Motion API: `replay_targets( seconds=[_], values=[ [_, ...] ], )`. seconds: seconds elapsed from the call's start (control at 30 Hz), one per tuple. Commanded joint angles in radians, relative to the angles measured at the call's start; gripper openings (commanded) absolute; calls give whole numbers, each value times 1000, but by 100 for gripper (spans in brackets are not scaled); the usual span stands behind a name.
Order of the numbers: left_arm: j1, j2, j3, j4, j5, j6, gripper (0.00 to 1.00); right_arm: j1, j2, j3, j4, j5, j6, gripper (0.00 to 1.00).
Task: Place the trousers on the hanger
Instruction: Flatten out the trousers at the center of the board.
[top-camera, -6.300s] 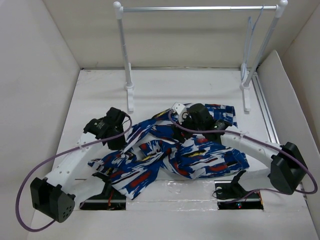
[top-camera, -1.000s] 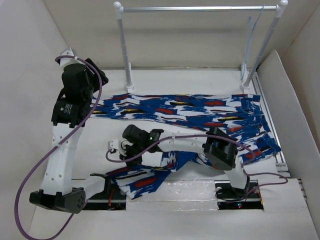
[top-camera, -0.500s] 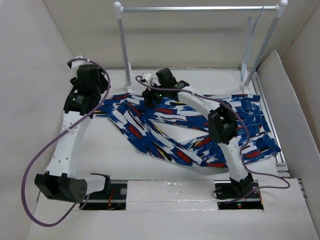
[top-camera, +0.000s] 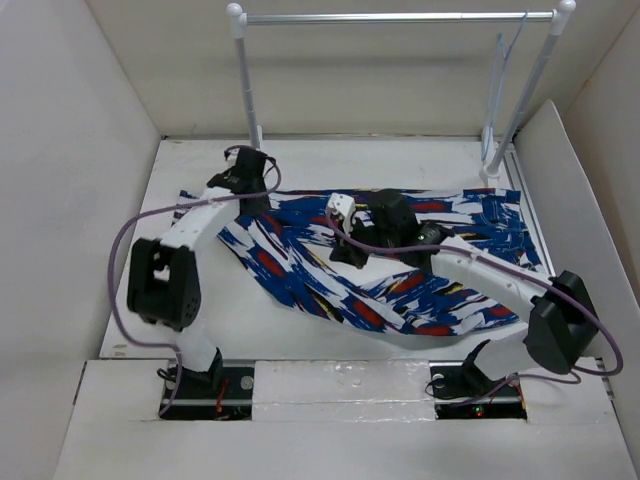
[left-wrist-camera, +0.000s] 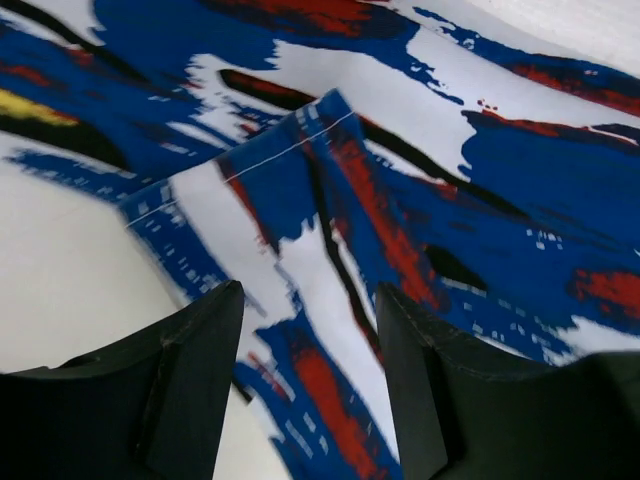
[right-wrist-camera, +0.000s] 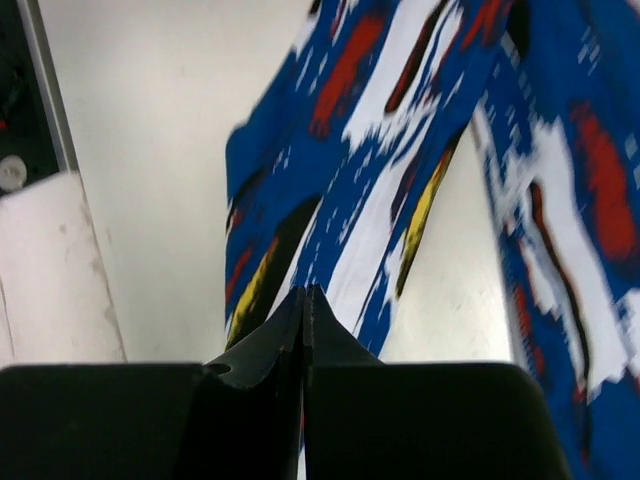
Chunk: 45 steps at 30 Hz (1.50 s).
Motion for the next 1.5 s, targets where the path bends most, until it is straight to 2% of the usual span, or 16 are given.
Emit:
replay_targets(
  seconds=[0.0, 0.07, 0.1, 0.2, 0.23, 0.33, 0.47, 0.83, 0.93, 0.97, 1.0, 1.17, 1.27, 1.47],
  values=[
    [-14, 87, 110, 46, -17, -16, 51, 14, -64, -90, 56, 52, 39, 3],
    [-14, 156, 142, 57, -39, -13, 49, 27, -87, -134, 48, 62, 48, 14],
    [-14, 179, 186, 57, -49, -12, 49, 37, -99, -147, 48, 63, 51, 25],
    [-14, 283, 275, 32, -92, -1, 48, 38, -139, -185, 48, 63, 66, 42],
    [-14, 326, 292, 28, -101, 1, 48, 38, -155, -191, 45, 63, 68, 44],
    [-14, 372, 334, 9, -111, 4, 41, 47, -175, -205, 34, 72, 72, 45],
    [-14, 382, 312, 11, -114, 2, 32, 47, -191, -216, 17, 94, 68, 45],
    [-14, 397, 263, 18, -106, -2, 32, 25, -178, -210, 13, 71, 51, 45],
    [-14, 397, 277, 5, -109, -16, 15, 25, -178, -202, 5, 72, 48, 45],
    [-14, 389, 279, 0, -109, -21, 3, 16, -179, -201, 4, 74, 46, 45],
    [-14, 380, 274, -2, -114, -27, 0, 16, -179, -199, 1, 74, 43, 45],
    [-14, 227, 242, -32, -132, -54, 0, 7, -179, -190, -2, 63, 30, 45],
    [21, 94, 237, -46, -73, -71, 0, -11, -184, -172, -12, 62, 19, 45],
    [42, -80, 470, -162, -39, -128, 0, -91, -216, -126, -50, 65, 7, 45]
  ],
)
